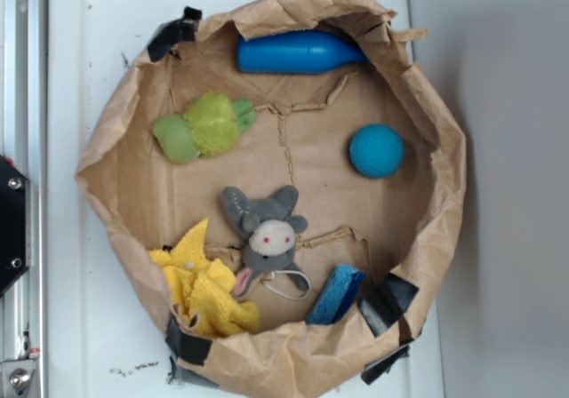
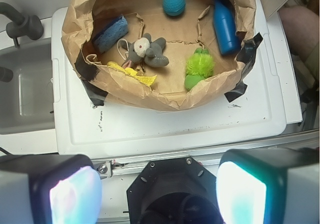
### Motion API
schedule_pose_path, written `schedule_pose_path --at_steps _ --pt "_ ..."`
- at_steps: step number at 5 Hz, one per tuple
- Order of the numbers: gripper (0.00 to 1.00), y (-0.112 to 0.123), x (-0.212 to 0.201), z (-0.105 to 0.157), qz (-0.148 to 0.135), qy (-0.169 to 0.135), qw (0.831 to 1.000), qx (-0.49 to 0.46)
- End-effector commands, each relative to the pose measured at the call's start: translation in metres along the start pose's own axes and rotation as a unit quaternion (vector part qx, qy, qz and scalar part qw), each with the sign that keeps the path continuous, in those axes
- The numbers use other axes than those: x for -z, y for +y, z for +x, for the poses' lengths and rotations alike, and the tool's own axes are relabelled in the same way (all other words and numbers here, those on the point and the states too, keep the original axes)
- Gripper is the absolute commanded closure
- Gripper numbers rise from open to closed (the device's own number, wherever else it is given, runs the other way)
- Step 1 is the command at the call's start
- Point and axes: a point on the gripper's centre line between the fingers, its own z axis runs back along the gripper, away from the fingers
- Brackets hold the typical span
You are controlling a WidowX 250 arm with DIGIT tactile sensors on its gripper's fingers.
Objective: Grab the blue bottle.
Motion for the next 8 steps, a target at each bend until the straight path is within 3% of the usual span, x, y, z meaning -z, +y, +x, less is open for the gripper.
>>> schedule_pose_path --at_steps 1,2,3,4,5,6,8 --pt "0.00 0.000 0.000 0.000 0.000 0.000 1.000 0.000" --pt "0.00 -0.007 0.012 0.049 0.004 -0.028 0.999 -0.020" --pt "0.00 -0.005 0.027 0.086 0.011 -0.031 0.999 0.006" --pt "0.00 0.001 0.045 0.111 0.012 -0.042 0.997 0.058" --pt "0.00 0.008 0.060 0.124 0.018 -0.048 0.994 0.094" --pt "0.00 0.018 0.077 0.137 0.049 -0.063 0.988 0.131" --pt "0.00 0.018 0.077 0.137 0.049 -0.063 0.988 0.131"
